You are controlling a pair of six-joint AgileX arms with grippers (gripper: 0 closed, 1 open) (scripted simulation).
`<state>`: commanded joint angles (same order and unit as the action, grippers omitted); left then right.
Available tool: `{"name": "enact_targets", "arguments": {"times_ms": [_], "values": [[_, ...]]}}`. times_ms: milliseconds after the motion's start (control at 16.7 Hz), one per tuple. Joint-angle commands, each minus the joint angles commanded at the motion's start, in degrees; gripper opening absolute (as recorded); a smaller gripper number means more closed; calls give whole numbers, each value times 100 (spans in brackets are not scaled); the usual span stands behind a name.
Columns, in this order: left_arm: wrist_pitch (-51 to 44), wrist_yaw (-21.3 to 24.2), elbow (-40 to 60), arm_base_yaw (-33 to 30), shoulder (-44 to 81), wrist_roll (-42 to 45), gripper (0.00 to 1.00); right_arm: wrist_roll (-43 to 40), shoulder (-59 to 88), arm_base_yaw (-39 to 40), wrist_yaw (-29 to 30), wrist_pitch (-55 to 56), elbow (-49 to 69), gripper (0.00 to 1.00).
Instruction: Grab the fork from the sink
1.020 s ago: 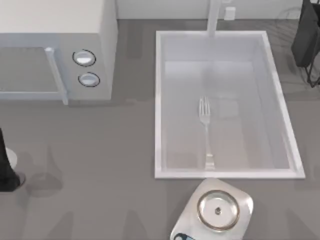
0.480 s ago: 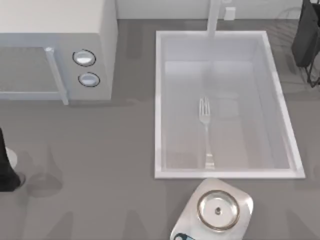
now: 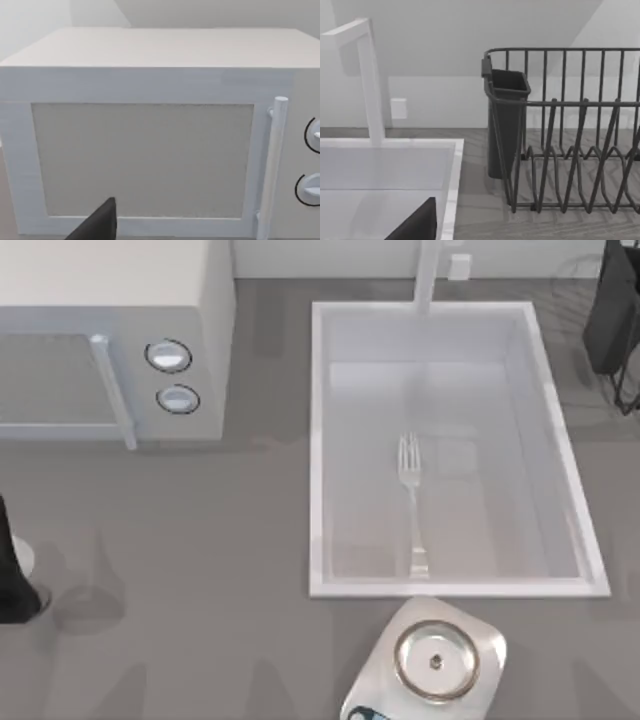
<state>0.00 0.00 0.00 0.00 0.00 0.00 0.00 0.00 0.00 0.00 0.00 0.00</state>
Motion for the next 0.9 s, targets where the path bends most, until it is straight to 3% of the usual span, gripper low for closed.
{"name": "enact_targets", "arguments": {"times_ms": [480, 900], "values": [[0, 0, 0, 0, 0, 0, 100, 180, 543, 107, -5, -357, 449, 100], [0, 0, 0, 0, 0, 0, 100, 999, 3316, 619, -32, -2114, 3050, 100]]}}
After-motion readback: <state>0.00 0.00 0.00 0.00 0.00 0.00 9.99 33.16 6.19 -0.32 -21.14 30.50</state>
